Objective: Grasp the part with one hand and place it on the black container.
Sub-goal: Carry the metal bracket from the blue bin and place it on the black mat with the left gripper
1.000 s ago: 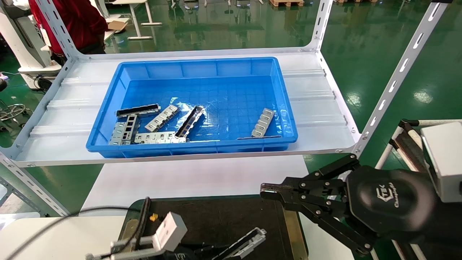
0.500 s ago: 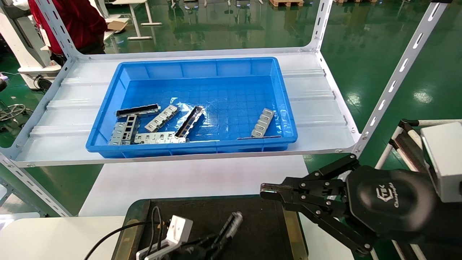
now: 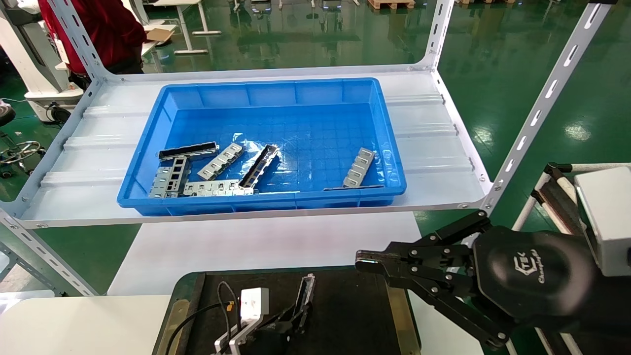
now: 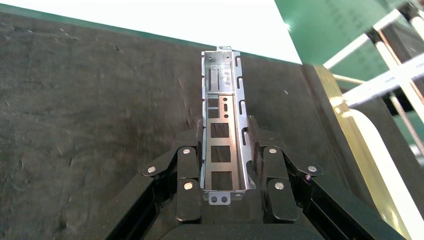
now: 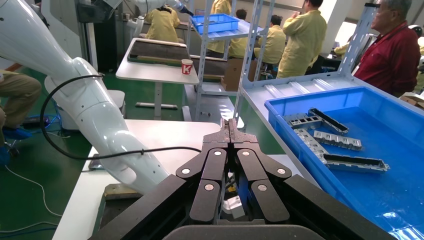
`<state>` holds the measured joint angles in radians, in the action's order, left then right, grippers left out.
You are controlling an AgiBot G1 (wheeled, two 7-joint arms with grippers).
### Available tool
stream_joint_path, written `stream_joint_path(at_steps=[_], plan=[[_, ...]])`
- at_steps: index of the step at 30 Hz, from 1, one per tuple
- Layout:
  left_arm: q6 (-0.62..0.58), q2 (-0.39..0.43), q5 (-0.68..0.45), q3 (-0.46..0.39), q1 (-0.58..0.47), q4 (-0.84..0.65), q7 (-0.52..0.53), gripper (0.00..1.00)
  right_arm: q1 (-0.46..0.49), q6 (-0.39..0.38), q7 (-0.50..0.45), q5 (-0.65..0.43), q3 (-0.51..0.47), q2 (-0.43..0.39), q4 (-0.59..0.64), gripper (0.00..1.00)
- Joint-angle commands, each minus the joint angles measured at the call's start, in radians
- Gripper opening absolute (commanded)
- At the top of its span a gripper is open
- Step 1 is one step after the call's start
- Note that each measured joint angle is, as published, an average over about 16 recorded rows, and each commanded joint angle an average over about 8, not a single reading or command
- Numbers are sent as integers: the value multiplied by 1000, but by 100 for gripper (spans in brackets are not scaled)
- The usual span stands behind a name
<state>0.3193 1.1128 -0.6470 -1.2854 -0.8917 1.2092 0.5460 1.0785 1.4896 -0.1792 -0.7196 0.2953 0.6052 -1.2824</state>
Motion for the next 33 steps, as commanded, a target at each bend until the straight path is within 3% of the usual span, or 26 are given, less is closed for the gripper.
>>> stream_joint_path(at_steps=[1, 13, 33], plan=[[48, 26, 31, -15, -7, -11, -4, 0, 0, 0, 0, 0, 0, 0, 0, 0], [177, 82, 127, -54, -27, -2, -48, 0, 0, 0, 0, 1, 1, 0, 0, 0], [193, 125, 100, -52, -13, -57, -43, 0, 0, -1, 1, 1, 2, -1, 0, 0]])
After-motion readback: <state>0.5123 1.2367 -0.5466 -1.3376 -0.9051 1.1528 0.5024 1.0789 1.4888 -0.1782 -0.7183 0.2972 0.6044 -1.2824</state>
